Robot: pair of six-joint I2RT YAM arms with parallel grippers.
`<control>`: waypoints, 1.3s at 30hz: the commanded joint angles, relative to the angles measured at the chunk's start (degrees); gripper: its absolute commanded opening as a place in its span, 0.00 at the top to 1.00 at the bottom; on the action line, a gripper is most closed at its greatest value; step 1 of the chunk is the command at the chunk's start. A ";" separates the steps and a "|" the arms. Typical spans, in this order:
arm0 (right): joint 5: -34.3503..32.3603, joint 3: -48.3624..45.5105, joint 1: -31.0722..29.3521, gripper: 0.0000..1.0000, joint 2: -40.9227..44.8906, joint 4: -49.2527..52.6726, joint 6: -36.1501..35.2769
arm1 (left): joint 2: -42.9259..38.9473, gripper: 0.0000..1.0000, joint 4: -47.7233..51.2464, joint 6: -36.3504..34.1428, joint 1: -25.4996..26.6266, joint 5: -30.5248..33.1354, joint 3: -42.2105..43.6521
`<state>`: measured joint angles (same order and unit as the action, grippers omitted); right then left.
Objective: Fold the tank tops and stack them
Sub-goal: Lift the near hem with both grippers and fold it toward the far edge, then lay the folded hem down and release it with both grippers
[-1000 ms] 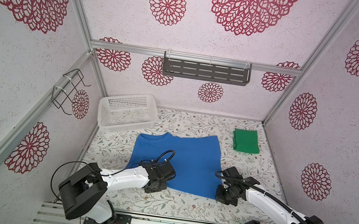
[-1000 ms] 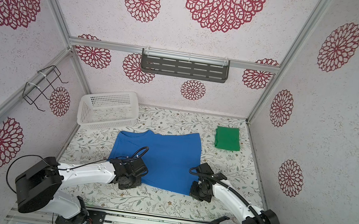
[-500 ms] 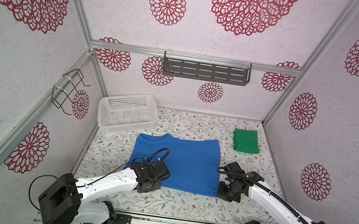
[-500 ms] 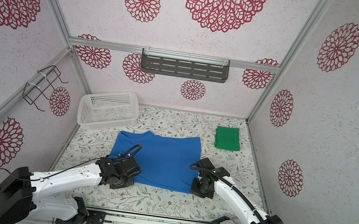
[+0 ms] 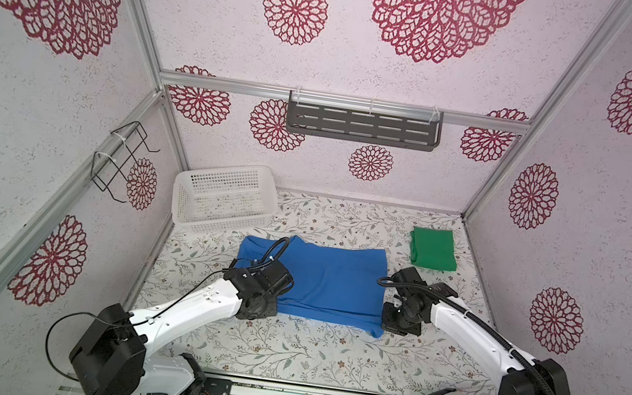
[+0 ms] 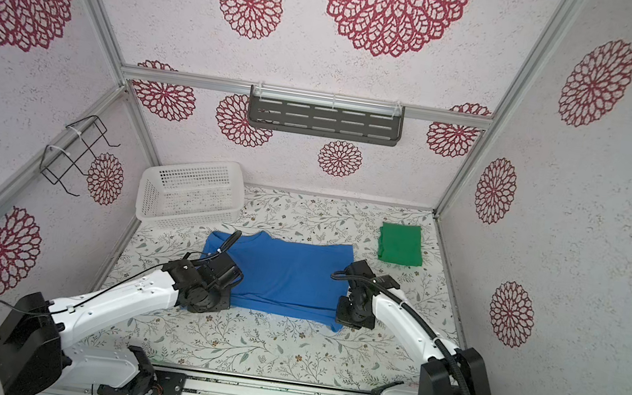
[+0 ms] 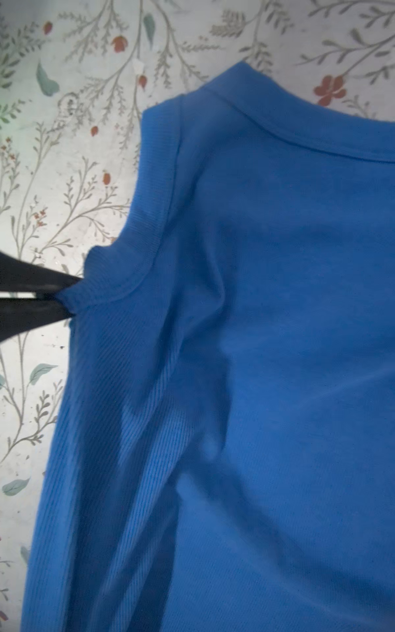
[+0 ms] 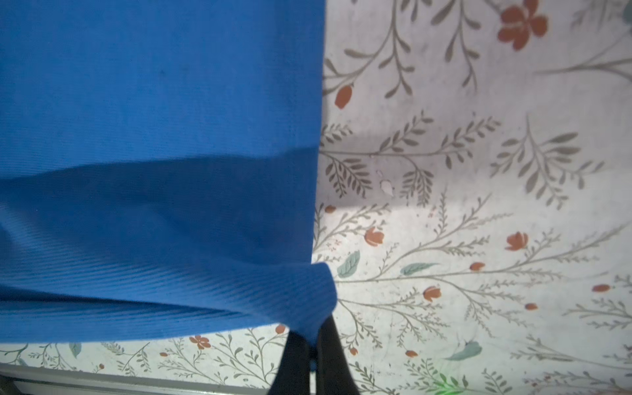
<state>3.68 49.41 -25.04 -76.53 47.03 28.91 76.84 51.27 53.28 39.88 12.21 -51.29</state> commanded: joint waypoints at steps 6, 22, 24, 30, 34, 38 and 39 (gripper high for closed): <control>-4.30 5.28 4.56 0.99 -5.44 -2.49 -6.54 | 9.60 1.00 -1.72 -12.69 -5.10 -0.23 -6.79; -5.98 21.71 9.08 0.90 -22.86 -6.16 -18.71 | 25.43 1.00 -2.92 -26.58 -12.70 -0.91 -20.72; -6.95 24.55 9.62 0.82 -24.88 -6.07 -19.23 | 27.74 0.85 -2.03 -28.68 -13.57 -0.06 -23.88; -9.30 26.77 9.41 0.61 -21.57 -4.08 -17.35 | 26.03 0.58 3.37 -30.92 -14.48 4.61 -30.46; -8.42 18.28 5.53 0.44 -14.89 -5.14 -12.62 | 20.19 0.54 3.22 -26.57 -14.48 3.04 -24.44; -8.30 11.48 -0.24 0.32 -12.90 -8.18 -6.27 | 14.36 0.56 -4.08 -19.32 -14.47 -2.69 -12.05; -8.65 10.64 -1.49 0.31 -13.01 -8.90 -5.06 | 13.53 0.56 -5.91 -17.79 -14.47 -3.62 -9.34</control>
<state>-4.27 62.59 -23.40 -89.78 39.51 17.72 91.96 49.52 30.22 25.34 12.32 -66.26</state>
